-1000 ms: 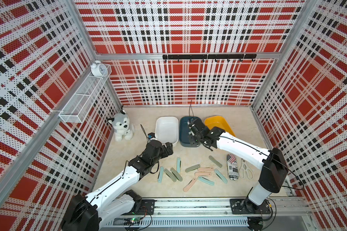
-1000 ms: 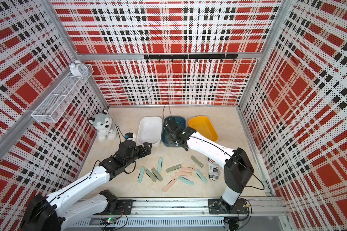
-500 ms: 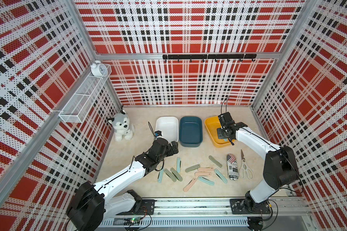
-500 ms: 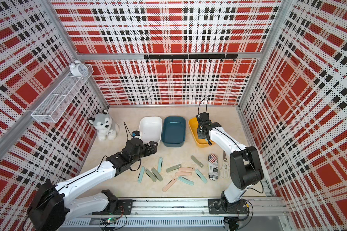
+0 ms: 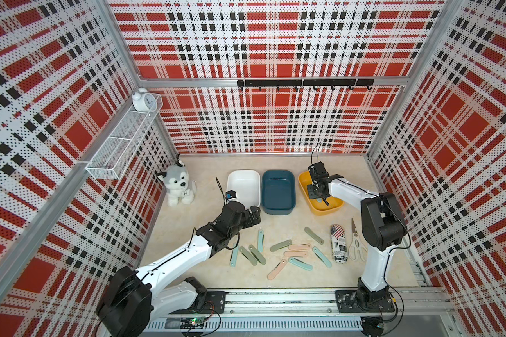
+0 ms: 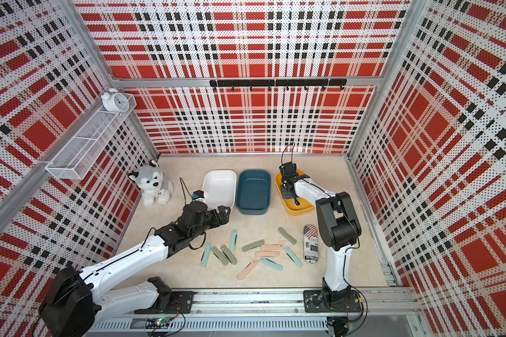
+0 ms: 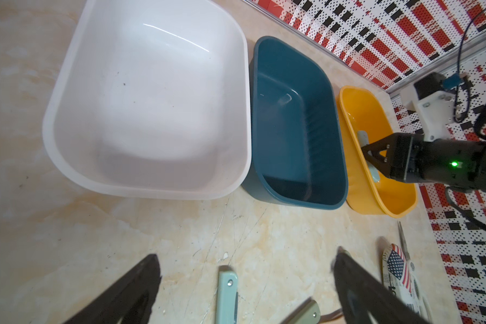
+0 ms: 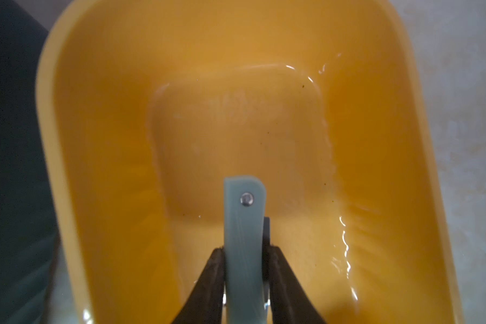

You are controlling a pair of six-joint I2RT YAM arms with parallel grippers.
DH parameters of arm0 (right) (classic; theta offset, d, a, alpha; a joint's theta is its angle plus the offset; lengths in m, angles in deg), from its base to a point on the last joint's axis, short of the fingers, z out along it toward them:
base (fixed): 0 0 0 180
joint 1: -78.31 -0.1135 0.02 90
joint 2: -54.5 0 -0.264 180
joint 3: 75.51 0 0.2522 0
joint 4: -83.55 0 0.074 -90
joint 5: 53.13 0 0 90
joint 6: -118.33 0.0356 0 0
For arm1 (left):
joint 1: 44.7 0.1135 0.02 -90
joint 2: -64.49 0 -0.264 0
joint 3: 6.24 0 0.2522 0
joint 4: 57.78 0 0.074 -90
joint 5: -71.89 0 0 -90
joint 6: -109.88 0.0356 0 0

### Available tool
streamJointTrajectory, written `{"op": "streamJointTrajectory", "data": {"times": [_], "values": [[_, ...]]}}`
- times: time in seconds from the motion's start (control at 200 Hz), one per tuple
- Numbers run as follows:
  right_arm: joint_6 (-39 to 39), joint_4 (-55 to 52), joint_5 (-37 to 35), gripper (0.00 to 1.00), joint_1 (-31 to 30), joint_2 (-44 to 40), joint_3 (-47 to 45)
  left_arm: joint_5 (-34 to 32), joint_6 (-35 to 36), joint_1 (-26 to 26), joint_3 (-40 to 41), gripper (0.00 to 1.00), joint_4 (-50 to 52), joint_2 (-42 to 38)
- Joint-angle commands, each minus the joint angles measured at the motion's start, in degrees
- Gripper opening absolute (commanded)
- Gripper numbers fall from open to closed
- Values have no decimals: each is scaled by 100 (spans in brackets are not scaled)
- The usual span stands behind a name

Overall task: Place the fruit knives into the storage box by color
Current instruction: Place the fruit knife in the storage box, then adjust the storage box at the center of the board.

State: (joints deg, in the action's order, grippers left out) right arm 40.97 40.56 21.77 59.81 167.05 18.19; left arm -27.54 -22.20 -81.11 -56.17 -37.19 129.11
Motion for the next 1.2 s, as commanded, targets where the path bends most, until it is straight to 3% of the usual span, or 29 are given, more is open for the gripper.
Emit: {"op": "streamJointTrajectory", "data": {"times": [0.0,0.351,0.601,0.681,0.902,1.002,1.197], "values": [[-52,178,39,31,134,252,183,20,55,28,-66,98,-119,-116],[-69,232,185,36,271,578,361,30,61,37,-102,98,-120,-113],[-41,-1,212,43,285,-398,464,79,43,28,-110,98,-164,-34],[9,5,228,49,508,-710,347,85,43,19,-145,98,-186,30],[300,524,1575,88,1606,-998,-421,128,42,-49,-206,98,-287,158],[300,544,1910,92,1709,-882,-548,175,57,-51,-224,98,-301,228],[352,680,2395,91,1710,-822,-929,259,61,-68,-286,98,-308,349]]}}
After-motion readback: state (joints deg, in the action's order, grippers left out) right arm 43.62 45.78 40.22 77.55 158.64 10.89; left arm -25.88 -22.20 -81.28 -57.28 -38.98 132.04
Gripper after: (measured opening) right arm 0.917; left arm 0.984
